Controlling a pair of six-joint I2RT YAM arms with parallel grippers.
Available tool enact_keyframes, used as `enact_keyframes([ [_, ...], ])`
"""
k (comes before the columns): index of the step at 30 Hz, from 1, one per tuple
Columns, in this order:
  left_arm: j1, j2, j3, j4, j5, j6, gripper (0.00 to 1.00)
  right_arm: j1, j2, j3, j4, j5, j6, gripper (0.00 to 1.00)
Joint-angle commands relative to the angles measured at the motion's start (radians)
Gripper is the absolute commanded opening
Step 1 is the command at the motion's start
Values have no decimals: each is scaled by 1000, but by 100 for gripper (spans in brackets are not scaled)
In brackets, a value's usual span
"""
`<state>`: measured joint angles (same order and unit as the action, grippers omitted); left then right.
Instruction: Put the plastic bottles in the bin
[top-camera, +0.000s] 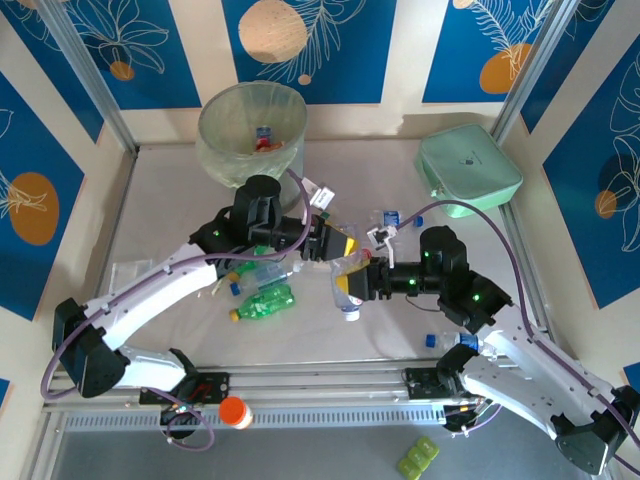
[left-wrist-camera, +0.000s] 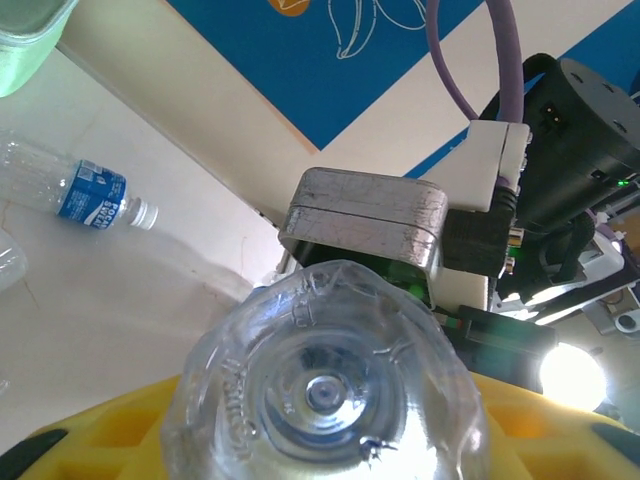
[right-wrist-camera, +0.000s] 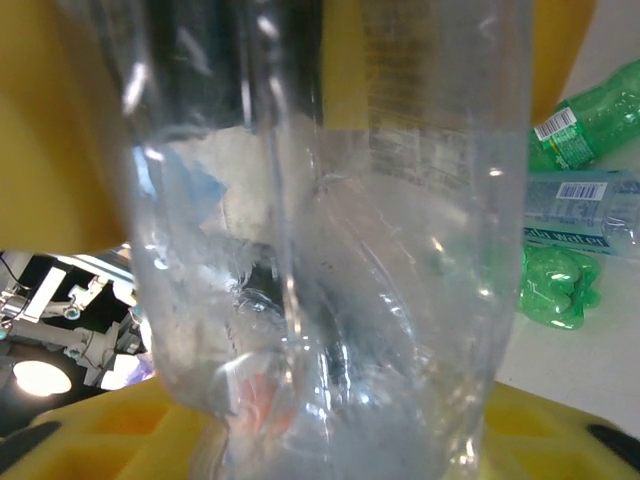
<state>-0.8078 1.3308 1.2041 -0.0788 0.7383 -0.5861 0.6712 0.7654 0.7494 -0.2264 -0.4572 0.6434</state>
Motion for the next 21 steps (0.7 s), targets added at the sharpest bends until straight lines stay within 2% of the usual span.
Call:
enact_keyframes([
  [1,-15,-7,48,24,56,5,43,1,8,46,-1,-16,-1,74],
  [3,-12,-11,53,22,47,0,43,1,-1,56,-16,-3,-12,91],
  [5,0,-13,64,11,32,-5,42,1,-17,64,-36,16,-21,100],
  [12,144,-8,102,-49,-64,-55,41,-17,-127,93,-144,104,-46,99],
  [16,235,21,197,-156,-153,-27,40,-51,-179,115,-196,129,-60,99],
  [21,379,84,328,-185,-235,-84,34,-102,-186,128,-229,169,-56,99],
])
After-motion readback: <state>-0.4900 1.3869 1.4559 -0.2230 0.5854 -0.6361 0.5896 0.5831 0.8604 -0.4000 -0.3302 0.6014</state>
